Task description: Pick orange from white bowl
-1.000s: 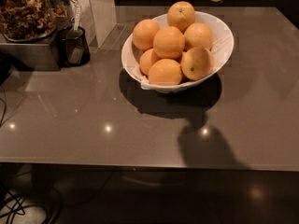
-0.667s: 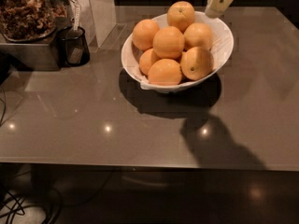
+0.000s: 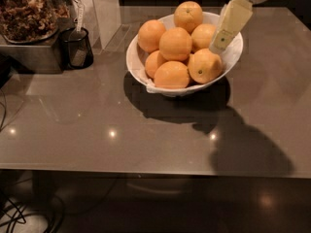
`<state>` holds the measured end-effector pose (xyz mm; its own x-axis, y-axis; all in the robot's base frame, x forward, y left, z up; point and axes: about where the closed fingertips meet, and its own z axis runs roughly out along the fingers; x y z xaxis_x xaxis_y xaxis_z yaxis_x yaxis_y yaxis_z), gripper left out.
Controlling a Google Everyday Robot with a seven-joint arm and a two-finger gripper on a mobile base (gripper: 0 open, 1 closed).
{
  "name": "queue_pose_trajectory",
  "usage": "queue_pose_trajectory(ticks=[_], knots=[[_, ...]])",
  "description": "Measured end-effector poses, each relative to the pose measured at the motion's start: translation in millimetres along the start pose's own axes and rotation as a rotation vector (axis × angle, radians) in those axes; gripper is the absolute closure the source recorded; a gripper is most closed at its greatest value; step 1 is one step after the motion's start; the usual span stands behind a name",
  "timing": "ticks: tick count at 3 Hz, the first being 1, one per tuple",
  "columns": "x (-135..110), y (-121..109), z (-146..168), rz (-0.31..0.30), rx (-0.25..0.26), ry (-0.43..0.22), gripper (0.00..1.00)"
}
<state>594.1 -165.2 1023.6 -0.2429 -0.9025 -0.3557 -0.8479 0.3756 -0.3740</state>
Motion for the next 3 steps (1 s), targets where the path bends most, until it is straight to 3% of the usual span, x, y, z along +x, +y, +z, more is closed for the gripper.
queue_pose_trajectory(ticks=[1, 2, 3], knots=[[1, 1, 2, 0.003, -0.002, 0.002, 0.0], [-1, -3, 9, 0.036, -0.011, -0.036, 0.0], [-21, -1, 32, 0.032, -0.07, -0.091, 0.0]])
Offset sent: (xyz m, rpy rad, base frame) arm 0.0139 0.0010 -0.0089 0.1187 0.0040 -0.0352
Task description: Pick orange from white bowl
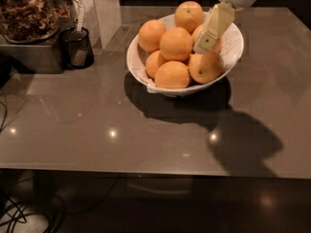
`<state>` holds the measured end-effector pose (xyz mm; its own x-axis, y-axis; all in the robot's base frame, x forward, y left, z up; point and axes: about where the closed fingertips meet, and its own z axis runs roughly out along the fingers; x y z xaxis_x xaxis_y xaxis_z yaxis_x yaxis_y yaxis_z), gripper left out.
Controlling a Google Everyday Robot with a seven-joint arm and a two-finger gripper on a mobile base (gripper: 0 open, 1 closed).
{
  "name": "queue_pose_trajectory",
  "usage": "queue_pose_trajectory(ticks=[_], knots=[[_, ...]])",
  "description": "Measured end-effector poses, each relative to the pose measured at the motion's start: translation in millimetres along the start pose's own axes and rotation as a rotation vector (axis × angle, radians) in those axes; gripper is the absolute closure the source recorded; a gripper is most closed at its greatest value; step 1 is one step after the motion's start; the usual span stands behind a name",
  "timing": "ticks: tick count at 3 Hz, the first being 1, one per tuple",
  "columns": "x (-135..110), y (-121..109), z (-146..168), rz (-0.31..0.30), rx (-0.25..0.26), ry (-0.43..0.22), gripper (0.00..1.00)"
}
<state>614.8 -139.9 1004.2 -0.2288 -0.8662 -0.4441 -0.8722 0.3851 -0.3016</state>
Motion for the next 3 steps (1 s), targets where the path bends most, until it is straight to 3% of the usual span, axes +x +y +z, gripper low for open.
queue_pose_trajectory(ticks=[2, 3], knots=[[-0.3, 0.0, 1.5, 0.001, -0.003, -0.002, 0.07], [-7.8, 7.1, 5.1, -0.004, -0.035, -0.037, 0.07]])
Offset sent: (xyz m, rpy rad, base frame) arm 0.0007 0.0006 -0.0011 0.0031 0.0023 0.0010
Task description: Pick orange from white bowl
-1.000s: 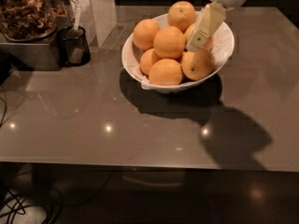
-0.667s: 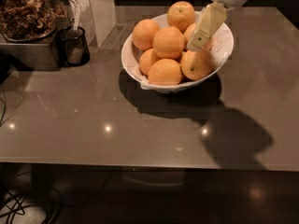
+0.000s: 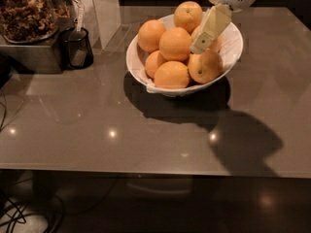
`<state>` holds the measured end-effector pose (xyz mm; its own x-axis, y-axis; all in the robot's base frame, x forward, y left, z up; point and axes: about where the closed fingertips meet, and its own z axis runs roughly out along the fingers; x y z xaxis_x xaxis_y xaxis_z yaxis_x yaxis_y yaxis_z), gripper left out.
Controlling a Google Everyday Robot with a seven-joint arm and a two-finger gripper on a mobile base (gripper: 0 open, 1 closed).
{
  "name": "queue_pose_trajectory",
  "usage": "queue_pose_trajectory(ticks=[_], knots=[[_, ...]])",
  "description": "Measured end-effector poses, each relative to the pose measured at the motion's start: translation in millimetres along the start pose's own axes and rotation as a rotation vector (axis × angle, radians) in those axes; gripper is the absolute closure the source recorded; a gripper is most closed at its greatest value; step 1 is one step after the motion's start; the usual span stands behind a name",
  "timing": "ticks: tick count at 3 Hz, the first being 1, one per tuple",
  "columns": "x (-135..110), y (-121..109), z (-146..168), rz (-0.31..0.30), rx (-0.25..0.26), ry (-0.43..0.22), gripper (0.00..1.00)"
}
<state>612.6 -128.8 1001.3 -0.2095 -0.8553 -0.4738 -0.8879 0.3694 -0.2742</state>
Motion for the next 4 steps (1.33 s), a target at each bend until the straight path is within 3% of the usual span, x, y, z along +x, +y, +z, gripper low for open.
queue_pose_trajectory(ticks=[1, 2, 4], knots=[[-13, 10, 19, -0.011, -0.085, -0.047, 0.03], [-30, 22, 41, -0.042, -0.178, -0.083, 0.21], [-29, 25, 81, -0.058, -0.23, -0.075, 0.22]])
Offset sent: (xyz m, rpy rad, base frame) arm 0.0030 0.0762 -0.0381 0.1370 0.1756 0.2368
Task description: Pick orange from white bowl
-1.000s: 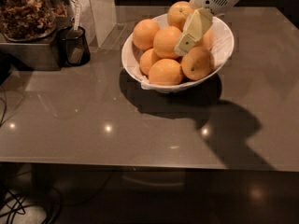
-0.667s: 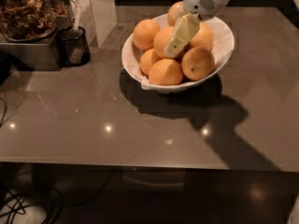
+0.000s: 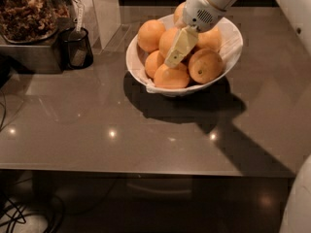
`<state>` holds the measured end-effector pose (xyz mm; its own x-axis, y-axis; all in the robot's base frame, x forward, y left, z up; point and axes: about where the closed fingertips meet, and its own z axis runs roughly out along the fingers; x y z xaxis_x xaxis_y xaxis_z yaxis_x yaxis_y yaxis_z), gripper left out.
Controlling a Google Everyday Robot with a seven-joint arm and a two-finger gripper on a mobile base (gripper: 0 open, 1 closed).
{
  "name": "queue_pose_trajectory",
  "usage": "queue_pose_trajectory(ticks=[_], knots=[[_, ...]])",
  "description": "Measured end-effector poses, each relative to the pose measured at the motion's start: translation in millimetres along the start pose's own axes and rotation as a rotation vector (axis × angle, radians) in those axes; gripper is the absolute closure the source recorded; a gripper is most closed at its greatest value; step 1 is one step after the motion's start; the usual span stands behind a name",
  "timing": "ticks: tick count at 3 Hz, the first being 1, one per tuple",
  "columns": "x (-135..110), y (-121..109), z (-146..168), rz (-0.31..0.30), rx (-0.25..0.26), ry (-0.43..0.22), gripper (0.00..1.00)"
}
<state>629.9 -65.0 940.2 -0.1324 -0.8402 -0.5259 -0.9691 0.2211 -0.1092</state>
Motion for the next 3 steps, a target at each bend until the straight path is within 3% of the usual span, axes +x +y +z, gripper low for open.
queue_pose_trajectory(ticks=[1, 3], knots=[[9.9, -5.1, 11.2, 0.008, 0.0, 0.026, 0.25], [9.9, -8.3, 6.7, 0.014, 0.006, 0.031, 0.67]])
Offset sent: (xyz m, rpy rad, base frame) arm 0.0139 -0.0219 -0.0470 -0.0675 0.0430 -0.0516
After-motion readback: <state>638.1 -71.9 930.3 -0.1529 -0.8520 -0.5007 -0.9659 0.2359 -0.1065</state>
